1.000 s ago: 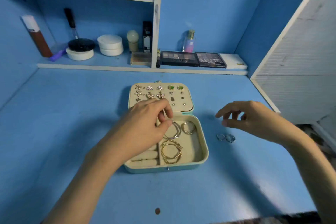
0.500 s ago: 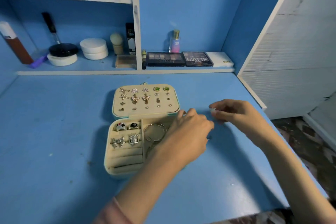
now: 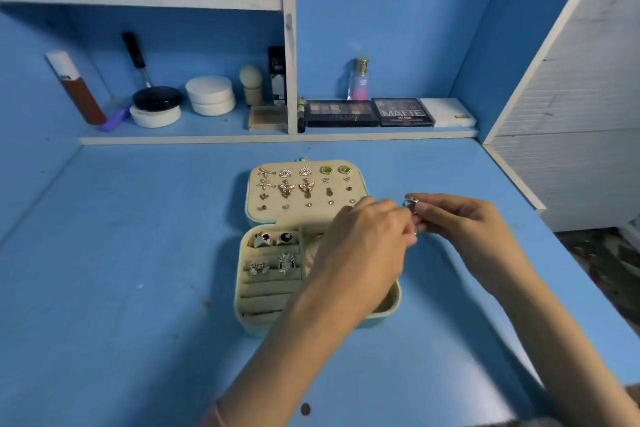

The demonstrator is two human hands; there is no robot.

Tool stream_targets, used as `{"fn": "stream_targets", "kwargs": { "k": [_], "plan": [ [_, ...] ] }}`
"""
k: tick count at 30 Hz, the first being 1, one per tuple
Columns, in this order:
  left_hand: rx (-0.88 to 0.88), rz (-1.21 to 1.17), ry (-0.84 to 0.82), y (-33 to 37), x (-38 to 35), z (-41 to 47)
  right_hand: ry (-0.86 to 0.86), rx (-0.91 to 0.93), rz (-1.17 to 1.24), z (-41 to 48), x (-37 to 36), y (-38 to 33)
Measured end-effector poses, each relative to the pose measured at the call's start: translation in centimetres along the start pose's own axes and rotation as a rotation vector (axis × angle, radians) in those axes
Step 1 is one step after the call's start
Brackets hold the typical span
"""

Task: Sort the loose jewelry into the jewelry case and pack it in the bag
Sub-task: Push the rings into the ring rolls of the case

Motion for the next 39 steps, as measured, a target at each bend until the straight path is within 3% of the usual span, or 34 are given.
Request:
{"fn": "stream_targets", "kwargs": {
  "k": [3,7,13,24,39],
  "plan": [
    [0.083,-0.078,0.044,-3.5,3.8,-2.4,-0.095,0.068,-0.079,-1.3,-1.9,-0.8],
    [0.214,-0.159,-0.034,-7.9,7.1,-6.0,-0.317,0.116,-0.260,-3.6,-5.8,-0.9],
    [0.309,-0.110,-0.145,-10.1,7.6,-8.9,-0.560,0.470,-0.640,-4.9,-9.9,0.7],
    [0.276,-0.073,-0.266,-10.2,6.4,-9.1,-0.584,0.597,-0.810,-5.2,-11.3,1.2],
    [0.190,0.016,-0.302,-10.4,5.7,-8.6,-0.757,0.533,-0.989,-5.2,-12.3,0.6]
  ]
}}
Point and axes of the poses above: each hand's wrist, its own z-axis towards the middle knuckle, its own x-axis out of the back of the hand, y = z × x, the point moved 2 cm from there along z, towards the middle knuckle, and after that the axes turned 9 degrees about z, right-handed, at the moved point
